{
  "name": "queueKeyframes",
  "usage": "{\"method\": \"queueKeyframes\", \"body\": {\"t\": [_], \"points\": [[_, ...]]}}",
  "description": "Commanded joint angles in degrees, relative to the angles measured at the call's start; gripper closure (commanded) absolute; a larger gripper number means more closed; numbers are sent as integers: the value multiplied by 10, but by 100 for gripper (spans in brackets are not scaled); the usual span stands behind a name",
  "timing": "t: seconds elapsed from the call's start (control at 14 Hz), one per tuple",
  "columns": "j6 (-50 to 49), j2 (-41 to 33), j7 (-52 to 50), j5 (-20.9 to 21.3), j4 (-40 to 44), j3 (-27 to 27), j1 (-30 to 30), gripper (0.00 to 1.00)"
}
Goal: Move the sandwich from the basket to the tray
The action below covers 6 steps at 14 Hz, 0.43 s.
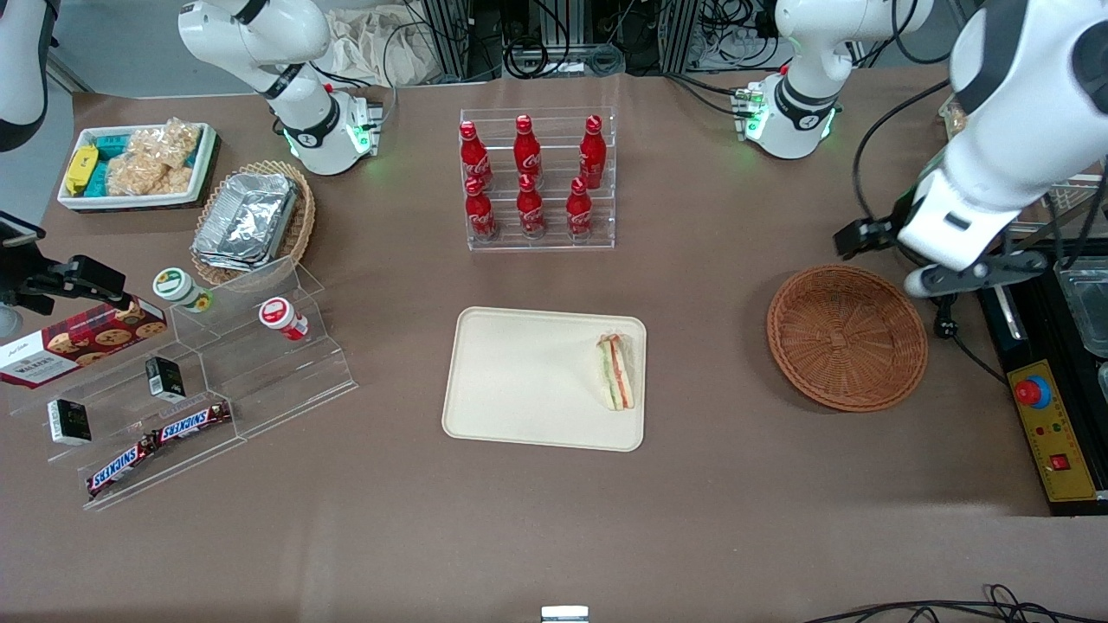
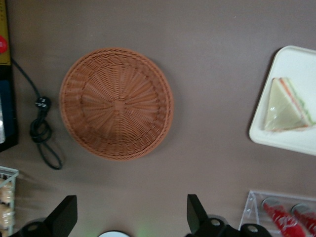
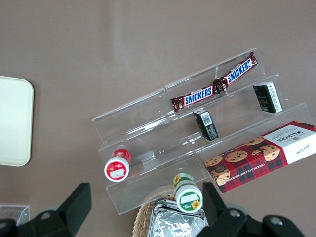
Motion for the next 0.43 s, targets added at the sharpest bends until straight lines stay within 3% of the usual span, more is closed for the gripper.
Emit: {"method": "queueKeyframes", "body": {"t": [0.0,0.36], "points": [[-10,-49,61,-12,-29,63,-31,0],[-31,-19,67,-12,34,64,-29,0]]}}
